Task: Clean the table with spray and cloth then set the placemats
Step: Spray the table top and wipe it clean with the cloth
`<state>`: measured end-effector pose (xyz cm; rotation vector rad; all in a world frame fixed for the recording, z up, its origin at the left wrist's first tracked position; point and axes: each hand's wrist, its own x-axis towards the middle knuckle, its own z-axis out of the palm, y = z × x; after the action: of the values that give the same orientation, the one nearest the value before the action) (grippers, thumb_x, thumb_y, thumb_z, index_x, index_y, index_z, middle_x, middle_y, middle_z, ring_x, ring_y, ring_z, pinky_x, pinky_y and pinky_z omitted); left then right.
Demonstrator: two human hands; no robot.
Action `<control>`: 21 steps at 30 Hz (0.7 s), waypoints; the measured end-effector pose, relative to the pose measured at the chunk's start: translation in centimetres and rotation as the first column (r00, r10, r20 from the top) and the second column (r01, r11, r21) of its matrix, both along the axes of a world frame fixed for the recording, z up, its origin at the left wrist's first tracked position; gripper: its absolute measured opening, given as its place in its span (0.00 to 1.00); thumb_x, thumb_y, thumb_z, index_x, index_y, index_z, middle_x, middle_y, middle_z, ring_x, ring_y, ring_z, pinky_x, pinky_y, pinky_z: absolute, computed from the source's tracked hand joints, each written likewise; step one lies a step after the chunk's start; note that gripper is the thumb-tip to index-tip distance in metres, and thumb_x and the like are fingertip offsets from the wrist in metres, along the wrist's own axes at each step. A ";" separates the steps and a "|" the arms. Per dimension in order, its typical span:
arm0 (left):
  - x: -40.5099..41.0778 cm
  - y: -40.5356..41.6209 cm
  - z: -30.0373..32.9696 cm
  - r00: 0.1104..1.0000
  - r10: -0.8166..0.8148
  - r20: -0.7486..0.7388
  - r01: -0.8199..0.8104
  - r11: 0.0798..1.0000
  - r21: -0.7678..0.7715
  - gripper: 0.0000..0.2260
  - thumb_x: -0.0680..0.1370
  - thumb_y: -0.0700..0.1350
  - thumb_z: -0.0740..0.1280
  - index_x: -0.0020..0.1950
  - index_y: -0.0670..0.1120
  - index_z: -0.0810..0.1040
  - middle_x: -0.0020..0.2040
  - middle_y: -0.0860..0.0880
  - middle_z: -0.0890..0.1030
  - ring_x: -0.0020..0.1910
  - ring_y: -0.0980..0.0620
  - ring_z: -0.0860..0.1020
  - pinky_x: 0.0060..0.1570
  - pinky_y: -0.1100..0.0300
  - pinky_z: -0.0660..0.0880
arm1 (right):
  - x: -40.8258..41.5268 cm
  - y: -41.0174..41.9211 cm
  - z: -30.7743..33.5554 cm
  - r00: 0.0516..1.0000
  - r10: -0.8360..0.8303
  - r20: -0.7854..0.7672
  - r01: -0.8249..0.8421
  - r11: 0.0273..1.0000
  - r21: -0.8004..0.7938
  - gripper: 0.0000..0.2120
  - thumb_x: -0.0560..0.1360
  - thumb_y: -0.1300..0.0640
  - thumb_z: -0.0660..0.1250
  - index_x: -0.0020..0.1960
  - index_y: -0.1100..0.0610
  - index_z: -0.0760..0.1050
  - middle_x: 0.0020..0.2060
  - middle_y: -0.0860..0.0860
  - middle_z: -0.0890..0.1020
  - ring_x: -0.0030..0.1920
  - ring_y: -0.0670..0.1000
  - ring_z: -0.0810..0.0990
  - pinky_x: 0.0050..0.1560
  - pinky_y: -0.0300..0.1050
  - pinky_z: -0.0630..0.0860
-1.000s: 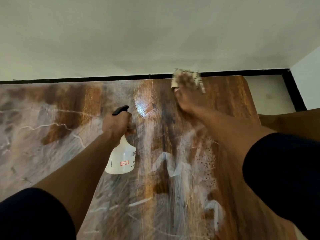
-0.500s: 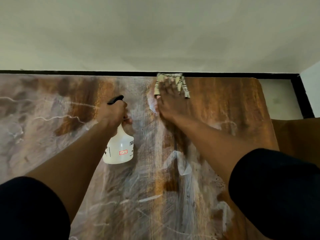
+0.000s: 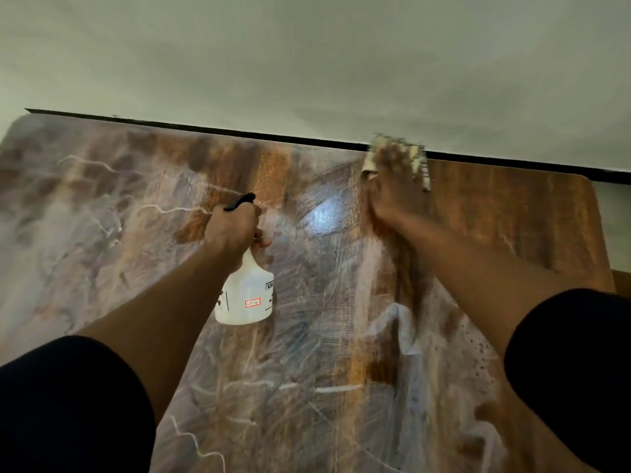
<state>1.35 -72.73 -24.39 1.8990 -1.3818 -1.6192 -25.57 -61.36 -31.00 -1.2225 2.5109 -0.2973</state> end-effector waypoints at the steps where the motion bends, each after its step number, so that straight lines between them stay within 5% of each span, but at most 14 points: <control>1: 0.2 -0.2 -0.1 1.000 -0.007 0.007 0.007 1.000 -0.002 0.12 0.80 0.42 0.64 0.61 0.53 0.82 0.39 0.44 0.80 0.29 0.46 0.83 0.24 0.59 0.75 | -1.2 0.0 0.0 0.998 -0.058 0.016 0.058 0.998 0.015 0.31 0.87 0.48 0.49 0.86 0.51 0.41 0.85 0.51 0.42 0.84 0.55 0.40 0.82 0.62 0.45; 6: 1.2 -1.3 -0.6 1.000 0.008 -0.026 -0.008 1.000 -0.003 0.11 0.80 0.42 0.64 0.59 0.51 0.83 0.36 0.43 0.79 0.27 0.46 0.83 0.34 0.54 0.78 | 1.3 -2.7 -0.6 0.975 -0.219 -0.049 0.220 0.975 0.016 0.32 0.86 0.46 0.50 0.86 0.53 0.43 0.85 0.53 0.45 0.84 0.57 0.40 0.82 0.65 0.42; 9: 2.0 -2.0 -0.6 1.000 0.019 -0.017 -0.019 1.000 -0.008 0.10 0.82 0.43 0.63 0.59 0.51 0.82 0.37 0.42 0.80 0.30 0.43 0.84 0.28 0.59 0.74 | 6.1 -6.2 -0.3 0.993 -0.117 -0.004 0.117 0.993 -0.017 0.32 0.86 0.45 0.51 0.86 0.52 0.44 0.85 0.54 0.45 0.84 0.57 0.42 0.81 0.65 0.41; 14: 3.2 -2.9 -0.8 1.000 0.028 -0.013 -0.029 0.999 -0.041 0.10 0.79 0.43 0.65 0.57 0.50 0.84 0.35 0.42 0.80 0.32 0.41 0.85 0.26 0.61 0.72 | 14.1 -12.0 0.2 0.951 0.311 0.000 -0.311 0.951 -0.006 0.31 0.87 0.45 0.48 0.85 0.52 0.43 0.85 0.53 0.42 0.84 0.57 0.39 0.81 0.65 0.39; 21: 3.5 -2.9 -0.8 1.000 0.001 -0.018 -0.002 1.000 -0.030 0.07 0.83 0.42 0.65 0.51 0.51 0.82 0.36 0.40 0.79 0.33 0.40 0.83 0.20 0.64 0.70 | 11.7 -9.8 -0.3 0.952 0.303 -0.048 -0.304 0.952 -0.021 0.31 0.87 0.43 0.45 0.85 0.52 0.41 0.85 0.52 0.43 0.84 0.54 0.40 0.82 0.60 0.39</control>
<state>4.84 -75.59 -25.20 1.8634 -1.3897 -1.6018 -13.88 -71.19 -31.29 -1.6167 2.3133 -0.2313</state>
